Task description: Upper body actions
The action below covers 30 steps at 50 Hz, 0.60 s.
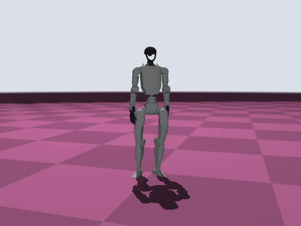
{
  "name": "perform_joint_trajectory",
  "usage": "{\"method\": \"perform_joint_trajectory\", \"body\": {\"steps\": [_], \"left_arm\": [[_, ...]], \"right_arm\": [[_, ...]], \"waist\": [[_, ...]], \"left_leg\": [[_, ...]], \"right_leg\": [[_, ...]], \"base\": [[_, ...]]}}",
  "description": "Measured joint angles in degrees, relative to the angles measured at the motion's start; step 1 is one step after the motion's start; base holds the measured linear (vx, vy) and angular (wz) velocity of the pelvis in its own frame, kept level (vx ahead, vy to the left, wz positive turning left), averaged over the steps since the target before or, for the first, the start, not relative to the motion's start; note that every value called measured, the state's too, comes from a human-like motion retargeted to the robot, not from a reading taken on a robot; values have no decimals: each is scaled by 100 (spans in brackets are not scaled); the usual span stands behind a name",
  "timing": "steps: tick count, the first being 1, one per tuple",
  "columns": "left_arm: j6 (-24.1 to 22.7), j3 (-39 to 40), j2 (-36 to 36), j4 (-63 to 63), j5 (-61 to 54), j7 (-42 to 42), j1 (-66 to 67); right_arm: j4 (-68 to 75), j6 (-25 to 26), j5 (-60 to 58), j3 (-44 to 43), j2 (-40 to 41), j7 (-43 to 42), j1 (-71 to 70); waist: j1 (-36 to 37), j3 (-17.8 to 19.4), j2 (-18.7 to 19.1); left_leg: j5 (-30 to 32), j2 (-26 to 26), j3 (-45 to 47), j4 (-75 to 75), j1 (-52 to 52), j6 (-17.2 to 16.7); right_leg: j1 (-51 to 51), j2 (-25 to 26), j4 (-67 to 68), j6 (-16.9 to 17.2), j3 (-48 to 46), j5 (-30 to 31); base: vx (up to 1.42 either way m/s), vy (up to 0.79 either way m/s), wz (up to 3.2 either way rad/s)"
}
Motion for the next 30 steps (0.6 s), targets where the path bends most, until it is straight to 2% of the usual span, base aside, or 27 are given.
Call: {"method": "perform_joint_trajectory", "body": {"steps": [30], "left_arm": [[-10,0,-3,17,-80,-14,-22]], "right_arm": [[-20,-22,-74,20,-16,60,-37]], "waist": [[-116,-41,-22]], "left_leg": [[-13,20,-187,22,-29,-51]], "right_leg": [[38,-13,-8,21,-169,-36]], "base": [[0,0,0]]}}
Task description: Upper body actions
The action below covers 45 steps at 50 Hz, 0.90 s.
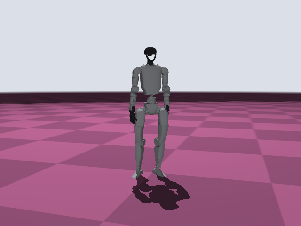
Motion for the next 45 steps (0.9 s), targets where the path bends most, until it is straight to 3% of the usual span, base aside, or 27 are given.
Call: {"method": "perform_joint_trajectory", "body": {"steps": [45], "left_arm": [[7,-62,29,7,-5,-26,-10]], "right_arm": [[23,-26,-129,17,-56,19,-45]], "waist": [[81,32,7]], "left_leg": [[-13,28,92,-17,34,17]], "right_leg": [[-33,31,21,-20,100,30]], "base": [[0,0,0]]}}
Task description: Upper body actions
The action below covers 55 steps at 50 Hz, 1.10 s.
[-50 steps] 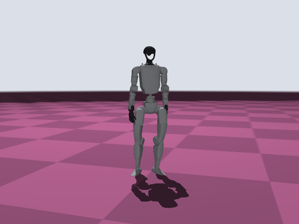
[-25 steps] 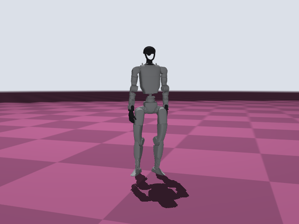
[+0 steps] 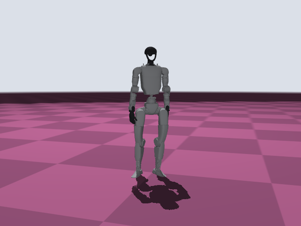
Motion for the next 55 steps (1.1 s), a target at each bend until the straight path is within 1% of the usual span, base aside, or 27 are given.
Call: {"method": "perform_joint_trajectory", "body": {"steps": [55], "left_arm": [[-4,50,-3,3,-20,-4,39]], "right_arm": [[16,0,-114,41,11,37,-12]], "waist": [[-59,-58,24]], "left_leg": [[-36,-6,-18,20,-18,6]], "right_leg": [[-25,-10,9,-10,0,21]], "base": [[0,0,0]]}}
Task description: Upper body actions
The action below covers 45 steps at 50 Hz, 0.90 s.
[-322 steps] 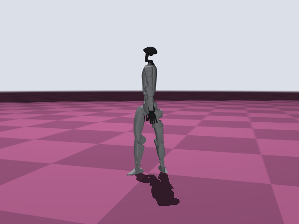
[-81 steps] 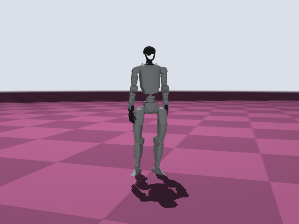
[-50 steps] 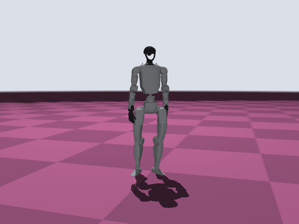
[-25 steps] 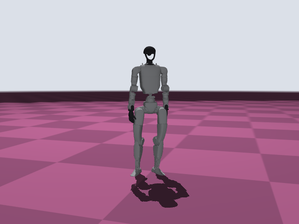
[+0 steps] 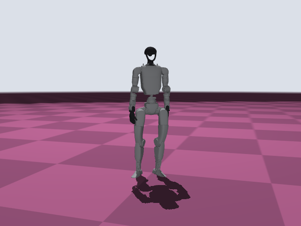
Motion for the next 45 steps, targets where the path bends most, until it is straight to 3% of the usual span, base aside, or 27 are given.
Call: {"method": "perform_joint_trajectory", "body": {"steps": [45], "left_arm": [[0,40,4,6,-12,-15,27]], "right_arm": [[12,6,-95,39,15,28,-14]], "waist": [[-22,-25,8]], "left_leg": [[-35,-1,-3,3,-2,-7]], "right_leg": [[-5,-2,4,2,6,-11]], "base": [[0,0,0]]}}
